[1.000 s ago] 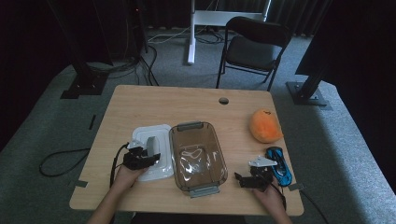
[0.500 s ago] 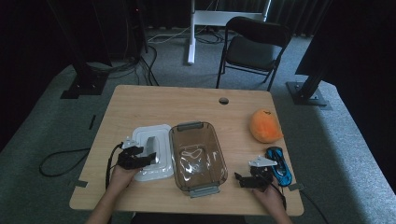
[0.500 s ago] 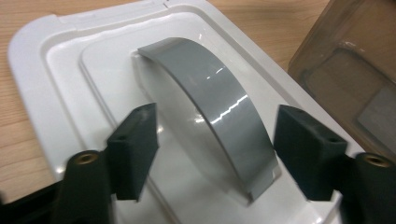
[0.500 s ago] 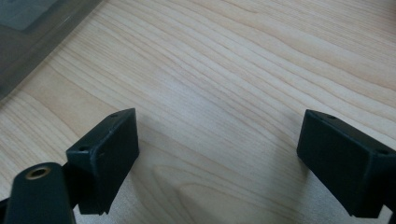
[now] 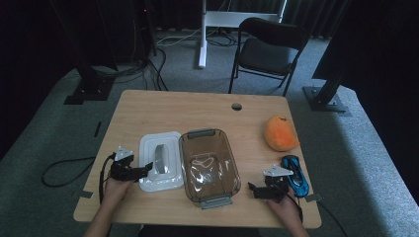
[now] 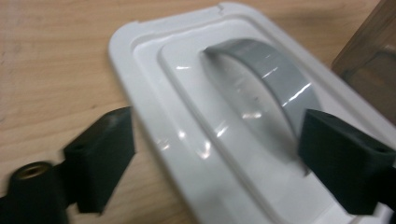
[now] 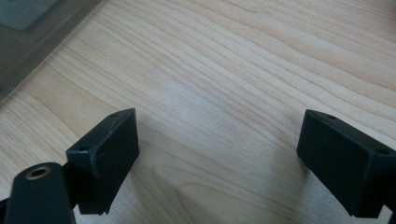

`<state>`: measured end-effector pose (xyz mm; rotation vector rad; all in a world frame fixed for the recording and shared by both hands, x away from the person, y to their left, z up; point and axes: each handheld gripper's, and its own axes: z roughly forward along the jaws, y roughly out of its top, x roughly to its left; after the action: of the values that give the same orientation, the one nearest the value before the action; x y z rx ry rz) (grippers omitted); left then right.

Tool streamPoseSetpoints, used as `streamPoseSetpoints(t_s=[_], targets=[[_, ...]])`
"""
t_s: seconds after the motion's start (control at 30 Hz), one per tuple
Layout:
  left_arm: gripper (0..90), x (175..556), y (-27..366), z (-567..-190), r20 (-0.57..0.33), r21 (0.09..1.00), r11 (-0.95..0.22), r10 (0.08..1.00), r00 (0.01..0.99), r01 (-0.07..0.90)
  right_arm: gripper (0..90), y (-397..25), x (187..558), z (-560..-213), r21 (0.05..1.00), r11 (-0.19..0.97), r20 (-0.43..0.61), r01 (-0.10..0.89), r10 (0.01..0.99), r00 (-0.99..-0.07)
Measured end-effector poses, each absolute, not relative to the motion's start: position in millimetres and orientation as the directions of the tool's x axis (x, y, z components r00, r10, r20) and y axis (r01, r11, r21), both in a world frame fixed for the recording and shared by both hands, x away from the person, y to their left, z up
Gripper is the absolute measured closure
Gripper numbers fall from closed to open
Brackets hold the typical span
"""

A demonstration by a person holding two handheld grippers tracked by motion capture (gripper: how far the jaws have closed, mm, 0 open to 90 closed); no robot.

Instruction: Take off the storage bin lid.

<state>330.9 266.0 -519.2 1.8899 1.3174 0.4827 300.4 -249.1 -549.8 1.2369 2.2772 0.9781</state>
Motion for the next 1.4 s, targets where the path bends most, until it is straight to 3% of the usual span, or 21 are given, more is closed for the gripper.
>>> streamPoseSetpoints(t_s=[0.23, 0.37, 0.47, 0.83, 1.0, 1.4], targets=[[9.4, 325.3, 282.7, -522.0, -0.113, 0.762, -0.142, 0.932, 0.346, 0.631, 12.0, -249.1, 300.4, -549.8, 0.723, 0.374, 0.005, 0.580, 0.837, -0.547], [8.5, 323.6, 293.3, -524.6, -0.158, 0.754, -0.103, 0.930, 0.331, 0.648, 12.0, -249.1, 300.4, -549.8, 0.723, 0.374, 0.006, 0.580, 0.837, -0.547], [1.8, 323.0, 296.6, -525.6, -0.147, 0.748, -0.111, 0.934, 0.326, 0.654, 12.0, -249.0, 300.4, -549.8, 0.723, 0.374, 0.006, 0.581, 0.838, -0.546], [1.8, 313.9, 321.6, -533.2, -0.114, 0.729, -0.073, 0.967, 0.226, 0.680, 12.0, -249.1, 300.4, -549.8, 0.723, 0.374, 0.005, 0.580, 0.837, -0.547], [1.8, 311.3, 328.1, -541.7, -0.052, 0.704, -0.077, 0.986, 0.159, 0.707, 11.9, -248.9, 300.2, -549.8, 0.723, 0.372, 0.005, 0.582, 0.840, -0.543], [2.0, 310.5, 325.9, -545.8, 0.009, 0.688, -0.095, 0.992, 0.123, 0.720, 11.8, -247.3, 302.5, -549.8, 0.723, 0.356, 0.006, 0.591, 0.853, -0.521]])
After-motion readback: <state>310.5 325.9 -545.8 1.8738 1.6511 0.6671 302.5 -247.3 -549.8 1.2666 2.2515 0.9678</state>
